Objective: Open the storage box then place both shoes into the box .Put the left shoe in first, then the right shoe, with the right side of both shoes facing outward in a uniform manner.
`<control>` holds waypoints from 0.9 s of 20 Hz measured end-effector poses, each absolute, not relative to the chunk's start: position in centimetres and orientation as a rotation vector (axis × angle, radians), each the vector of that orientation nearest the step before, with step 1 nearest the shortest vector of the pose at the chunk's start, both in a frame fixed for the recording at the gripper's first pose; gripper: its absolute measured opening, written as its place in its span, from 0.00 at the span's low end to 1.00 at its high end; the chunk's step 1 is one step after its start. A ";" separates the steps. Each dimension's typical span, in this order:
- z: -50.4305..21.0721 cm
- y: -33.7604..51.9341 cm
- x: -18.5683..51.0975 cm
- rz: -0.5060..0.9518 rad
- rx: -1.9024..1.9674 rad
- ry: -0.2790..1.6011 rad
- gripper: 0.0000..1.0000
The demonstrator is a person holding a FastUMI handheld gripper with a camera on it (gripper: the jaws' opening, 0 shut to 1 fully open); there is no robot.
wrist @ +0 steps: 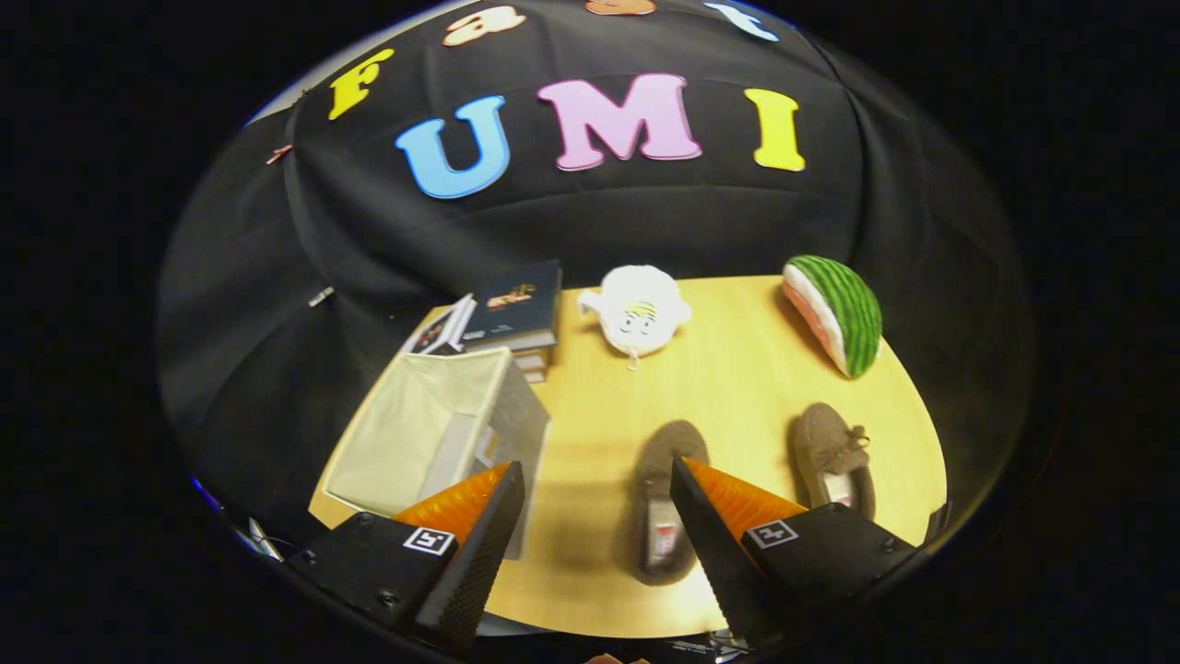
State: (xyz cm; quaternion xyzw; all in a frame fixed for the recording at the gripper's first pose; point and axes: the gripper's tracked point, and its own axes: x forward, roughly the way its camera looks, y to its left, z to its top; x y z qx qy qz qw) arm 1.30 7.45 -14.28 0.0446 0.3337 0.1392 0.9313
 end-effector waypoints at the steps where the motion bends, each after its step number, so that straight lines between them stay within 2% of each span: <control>1: -15.4 6.2 0.9 0.261 0.083 0.709 0.98; 9: -23.4 0.8 2.0 0.189 -0.059 0.825 0.99; 18: -29.2 1.1 5.6 0.189 -0.013 0.969 0.99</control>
